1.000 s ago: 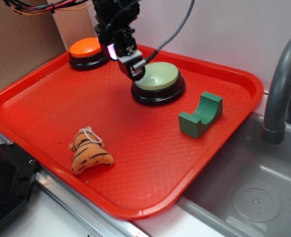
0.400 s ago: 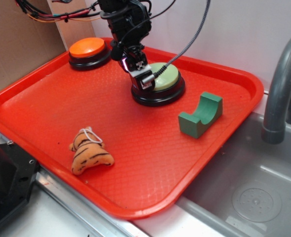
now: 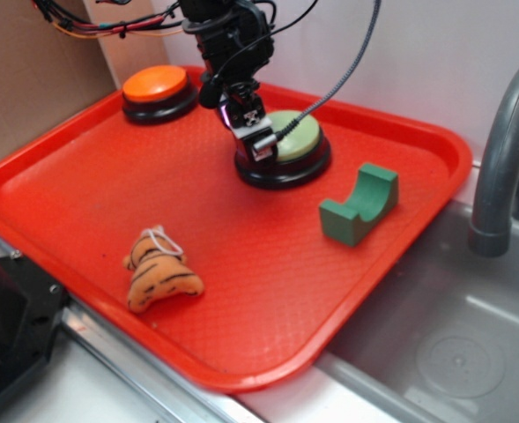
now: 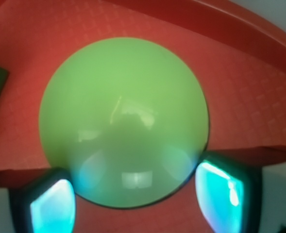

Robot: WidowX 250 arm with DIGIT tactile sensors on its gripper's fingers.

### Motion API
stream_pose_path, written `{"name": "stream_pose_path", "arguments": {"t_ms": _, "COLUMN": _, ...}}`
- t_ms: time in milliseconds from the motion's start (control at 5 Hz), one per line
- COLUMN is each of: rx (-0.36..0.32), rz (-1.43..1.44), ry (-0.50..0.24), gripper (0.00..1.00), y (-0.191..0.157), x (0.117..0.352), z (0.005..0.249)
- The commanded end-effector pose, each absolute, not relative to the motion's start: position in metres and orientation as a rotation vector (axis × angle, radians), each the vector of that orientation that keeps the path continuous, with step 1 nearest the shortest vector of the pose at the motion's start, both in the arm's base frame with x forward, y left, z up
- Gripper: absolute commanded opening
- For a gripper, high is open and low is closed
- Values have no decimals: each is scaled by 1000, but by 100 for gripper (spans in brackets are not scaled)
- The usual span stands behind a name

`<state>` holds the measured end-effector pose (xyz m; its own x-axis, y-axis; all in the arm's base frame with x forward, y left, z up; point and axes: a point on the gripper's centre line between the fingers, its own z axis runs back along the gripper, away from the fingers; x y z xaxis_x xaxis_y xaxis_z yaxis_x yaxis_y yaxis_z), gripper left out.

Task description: Push the green button.

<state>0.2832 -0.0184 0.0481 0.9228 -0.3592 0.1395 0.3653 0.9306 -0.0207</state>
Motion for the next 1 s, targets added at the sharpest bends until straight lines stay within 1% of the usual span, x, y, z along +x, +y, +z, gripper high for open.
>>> {"name": "stream_pose_path", "arguments": {"t_ms": 0, "rx": 8, "rz": -286, "ry": -209, "gripper": 100, "y": -13, "x": 289, "z": 90}}
{"name": "stream_pose_path", "arguments": {"t_ms": 200, "rx": 17, "rz": -284, "ry": -213, "gripper": 100, "y": -12, "x": 287, "z": 102}}
{"name": "stream_pose_path", "arguments": {"t_ms": 400, "rx": 8, "rz": -272, "ry": -217, "gripper": 100, "y": -9, "x": 285, "z": 115}}
{"name": "stream_pose_path", "arguments": {"t_ms": 800, "rx": 19, "rz": -262, "ry": -238, "gripper": 100, "y": -9, "x": 280, "z": 130}}
